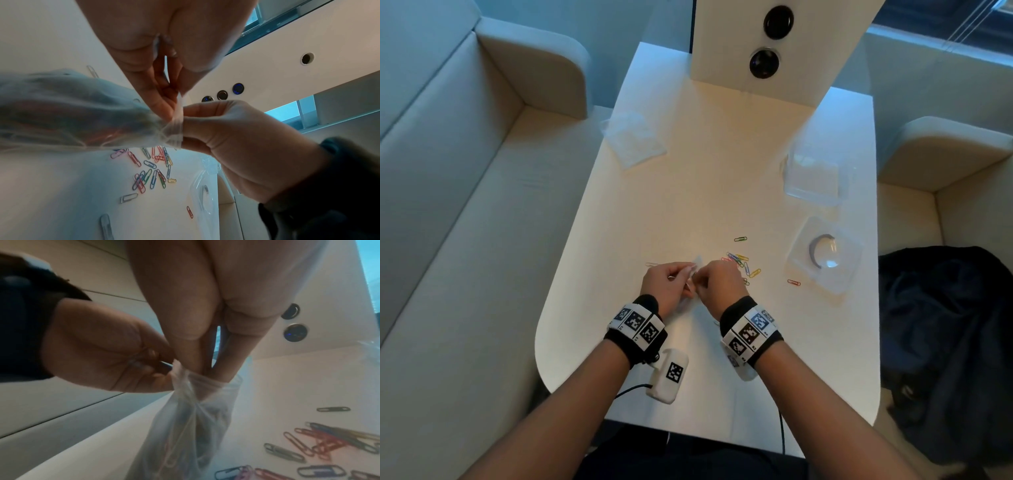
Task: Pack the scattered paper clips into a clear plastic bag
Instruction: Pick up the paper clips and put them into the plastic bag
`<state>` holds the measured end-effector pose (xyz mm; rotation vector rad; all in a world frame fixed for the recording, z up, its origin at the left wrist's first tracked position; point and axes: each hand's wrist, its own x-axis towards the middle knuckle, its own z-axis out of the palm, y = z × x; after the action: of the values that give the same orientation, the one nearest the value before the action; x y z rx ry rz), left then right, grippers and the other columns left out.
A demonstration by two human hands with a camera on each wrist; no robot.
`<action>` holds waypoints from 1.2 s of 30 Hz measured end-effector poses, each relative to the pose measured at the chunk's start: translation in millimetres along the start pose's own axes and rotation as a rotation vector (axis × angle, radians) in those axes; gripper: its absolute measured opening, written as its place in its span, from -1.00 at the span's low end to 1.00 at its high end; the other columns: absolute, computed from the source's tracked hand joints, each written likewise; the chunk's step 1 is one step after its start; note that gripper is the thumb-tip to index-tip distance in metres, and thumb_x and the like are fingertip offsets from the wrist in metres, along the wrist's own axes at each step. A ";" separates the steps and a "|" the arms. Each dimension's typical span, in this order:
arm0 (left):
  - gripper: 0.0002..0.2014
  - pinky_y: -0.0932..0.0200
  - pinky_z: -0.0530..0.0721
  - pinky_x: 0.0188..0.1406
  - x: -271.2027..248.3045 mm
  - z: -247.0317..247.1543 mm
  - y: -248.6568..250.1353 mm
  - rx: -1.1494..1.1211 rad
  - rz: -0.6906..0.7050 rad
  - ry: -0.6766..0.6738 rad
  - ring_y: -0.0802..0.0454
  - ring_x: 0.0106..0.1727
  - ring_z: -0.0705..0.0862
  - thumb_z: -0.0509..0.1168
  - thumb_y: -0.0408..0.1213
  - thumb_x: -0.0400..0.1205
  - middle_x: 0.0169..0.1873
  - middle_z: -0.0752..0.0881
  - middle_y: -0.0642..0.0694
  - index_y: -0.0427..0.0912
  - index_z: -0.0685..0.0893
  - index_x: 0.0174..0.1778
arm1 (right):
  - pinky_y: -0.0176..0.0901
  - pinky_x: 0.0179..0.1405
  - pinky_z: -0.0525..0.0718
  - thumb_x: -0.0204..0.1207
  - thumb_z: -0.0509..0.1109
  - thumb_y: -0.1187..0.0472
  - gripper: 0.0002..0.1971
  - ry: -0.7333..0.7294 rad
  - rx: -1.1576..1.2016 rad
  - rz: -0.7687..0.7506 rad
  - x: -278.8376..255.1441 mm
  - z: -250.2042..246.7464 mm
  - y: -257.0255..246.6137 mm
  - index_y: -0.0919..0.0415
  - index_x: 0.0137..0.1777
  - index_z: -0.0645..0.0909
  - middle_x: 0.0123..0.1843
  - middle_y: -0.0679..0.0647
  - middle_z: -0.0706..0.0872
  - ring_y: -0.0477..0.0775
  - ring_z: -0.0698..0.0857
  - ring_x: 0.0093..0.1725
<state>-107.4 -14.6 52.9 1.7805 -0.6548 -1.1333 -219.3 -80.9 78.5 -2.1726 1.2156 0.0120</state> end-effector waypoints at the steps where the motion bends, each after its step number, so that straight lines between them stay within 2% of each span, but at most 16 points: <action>1: -0.81 0.29 0.76 -0.05 0.3 -0.7 -1.0 -0.005 -0.003 -0.004 0.09 -0.12 0.81 0.32 -0.28 0.70 -0.07 0.85 -0.09 -0.17 0.82 0.10 | -0.21 -0.10 0.61 0.59 0.35 0.23 -0.79 -0.032 -0.019 -0.022 -0.1 -3.3 -1.4 0.16 -0.12 0.84 -0.22 0.10 0.81 0.07 0.70 -0.24; 4: -0.84 0.03 0.80 0.06 -0.3 -5.6 -1.9 -0.044 -0.022 0.005 -0.02 -0.06 0.83 0.34 -0.27 0.68 -0.10 0.86 -0.08 -0.06 0.84 0.04 | -0.20 -0.16 0.70 0.52 0.33 0.35 -0.76 -0.067 0.132 -0.051 4.8 -20.7 1.1 0.13 -0.12 0.85 -0.21 0.05 0.83 0.02 0.70 -0.30; 6: -0.85 -0.05 0.80 0.08 0.9 -12.5 -3.4 -0.045 -0.041 0.023 -0.03 -0.01 0.83 0.37 -0.23 0.67 -0.07 0.85 -0.08 0.08 0.84 -0.05 | -0.19 -0.14 0.78 0.47 0.31 0.42 -0.71 0.032 0.320 0.001 18.8 -34.0 13.9 0.11 -0.13 0.84 -0.22 0.05 0.84 -0.02 0.74 -0.31; 7: -0.85 -0.04 0.81 0.06 1.7 -17.0 -4.4 -0.058 -0.051 0.034 -0.04 0.00 0.82 0.38 -0.23 0.66 -0.05 0.85 -0.08 0.11 0.84 -0.07 | -0.18 -0.02 0.77 0.47 0.30 0.42 -0.71 0.112 0.339 0.025 30.8 -38.4 25.8 0.11 -0.10 0.84 -0.16 0.07 0.84 -0.04 0.76 -0.23; 9: -0.87 0.02 0.82 -0.02 -0.3 -26.2 -4.5 -0.113 -0.072 0.053 -0.06 0.00 0.83 0.38 -0.26 0.67 -0.03 0.84 -0.11 0.01 0.83 -0.01 | -0.15 0.33 0.61 0.55 0.29 0.34 -0.71 0.183 0.187 0.048 58.4 -43.2 53.4 0.11 0.13 0.78 0.17 0.10 0.79 -0.01 0.73 0.12; 11: -0.87 0.05 0.82 -0.06 -2.6 -35.1 -5.3 -0.158 -0.082 0.071 -0.07 -0.01 0.83 0.37 -0.28 0.67 -0.02 0.84 -0.13 -0.08 0.82 0.04 | -0.06 0.58 0.34 0.66 0.23 0.22 -0.62 0.020 -0.039 0.086 82.7 -38.8 80.5 0.10 0.46 0.57 0.55 0.12 0.51 0.12 0.47 0.53; 13: -0.87 0.08 0.82 -0.08 -4.9 -42.6 -6.6 -0.173 -0.089 0.075 -0.06 -0.01 0.82 0.37 -0.27 0.67 -0.01 0.84 -0.14 -0.08 0.81 0.05 | 0.08 0.65 0.20 0.73 0.10 0.15 -0.55 -0.158 -0.228 0.095 92.6 -29.5 101.6 0.07 0.61 0.33 0.71 0.09 0.22 0.18 0.20 0.68; 14: -0.87 0.08 0.82 -0.08 -5.6 -45.8 -7.3 -0.169 -0.090 0.073 -0.06 0.00 0.82 0.36 -0.27 0.67 -0.01 0.84 -0.13 -0.08 0.81 0.06 | 0.13 0.65 0.21 0.75 0.05 0.12 -0.54 -0.188 -0.281 0.089 92.1 -24.7 109.3 0.06 0.63 0.27 0.72 0.07 0.16 0.19 0.15 0.69; 19: -0.83 0.09 0.82 -0.07 -5.8 -51.7 -14.7 -0.163 -0.085 0.077 -0.06 0.01 0.82 0.35 -0.27 0.68 0.01 0.83 -0.11 -0.14 0.81 0.12 | 0.09 0.58 0.28 0.77 -0.01 0.13 -0.56 -0.120 -0.291 0.058 54.8 -3.9 98.6 0.19 0.60 0.30 0.71 0.15 0.19 0.22 0.23 0.66; 22: -0.83 0.12 0.82 -0.08 -7.9 -50.3 -15.9 -0.148 -0.068 0.054 -0.04 0.02 0.81 0.34 -0.30 0.69 0.04 0.82 -0.11 -0.15 0.80 0.12 | 0.05 0.61 0.22 0.77 0.02 0.07 -0.52 -0.143 -0.305 0.001 23.6 10.9 73.7 0.24 0.63 0.26 0.69 0.22 0.21 0.22 0.20 0.67; 24: -0.85 0.11 0.82 -0.07 -9.8 -48.9 -15.9 -0.154 -0.058 0.036 -0.04 0.04 0.81 0.33 -0.34 0.68 0.04 0.81 -0.06 -0.11 0.81 0.06 | 0.05 0.63 0.19 0.73 0.11 0.03 -0.43 -0.185 -0.368 -0.063 7.5 21.6 67.4 0.22 0.67 0.14 0.70 0.24 0.16 0.26 0.17 0.67; 26: -0.83 0.12 0.82 -0.07 -13.2 -49.2 -15.6 -0.150 -0.045 0.025 -0.02 0.03 0.79 0.32 -0.35 0.69 0.03 0.80 -0.04 -0.04 0.81 -0.02 | 0.12 0.63 0.26 0.63 0.27 -0.04 -0.29 -0.252 -0.456 -0.082 -2.6 32.5 68.6 0.13 0.69 0.06 0.71 0.24 0.10 0.32 0.16 0.66; 28: -0.82 0.10 0.81 -0.07 -16.5 -50.1 -16.1 -0.152 -0.044 0.023 -0.03 0.02 0.78 0.31 -0.35 0.70 0.02 0.80 -0.08 -0.04 0.80 -0.02 | 0.19 0.55 0.39 0.58 0.34 0.05 -0.30 -0.259 -0.501 -0.101 -7.4 43.3 72.4 0.08 0.67 0.15 0.68 0.25 0.14 0.37 0.25 0.59; 31: -0.82 0.08 0.82 -0.13 -22.4 -48.8 -16.9 -0.189 -0.069 0.037 -0.07 0.00 0.78 0.28 -0.35 0.71 -0.01 0.78 -0.11 -0.06 0.78 -0.03 | 0.08 0.34 0.61 0.58 0.30 0.31 -0.52 -0.143 -0.507 -0.177 -7.8 54.6 79.1 0.16 0.51 0.43 0.50 0.23 0.43 0.29 0.51 0.37; 34: -0.84 -0.13 0.83 -0.04 -27.0 -45.6 -17.1 -0.168 -0.071 0.040 -0.13 0.06 0.77 0.28 -0.32 0.72 0.03 0.77 -0.13 -0.15 0.77 0.07 | -0.06 0.24 0.66 0.58 0.31 0.36 -0.67 -0.075 -0.479 -0.216 -5.0 53.9 83.7 0.23 0.34 0.60 0.30 0.16 0.61 0.18 0.61 0.20; 36: -0.85 -0.17 0.82 -0.04 -30.9 -42.1 -14.9 -0.154 -0.074 0.034 -0.14 0.03 0.77 0.29 -0.31 0.71 0.01 0.75 -0.11 -0.18 0.75 0.10 | -0.08 0.15 0.70 0.65 0.28 0.30 -0.76 -0.024 -0.414 -0.190 -1.5 49.5 87.0 0.23 0.23 0.69 0.14 0.13 0.68 0.14 0.66 0.06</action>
<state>-83.7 33.7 60.1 1.7001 -0.4720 -1.1690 -272.7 -85.2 -6.0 -2.6305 1.0579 0.2271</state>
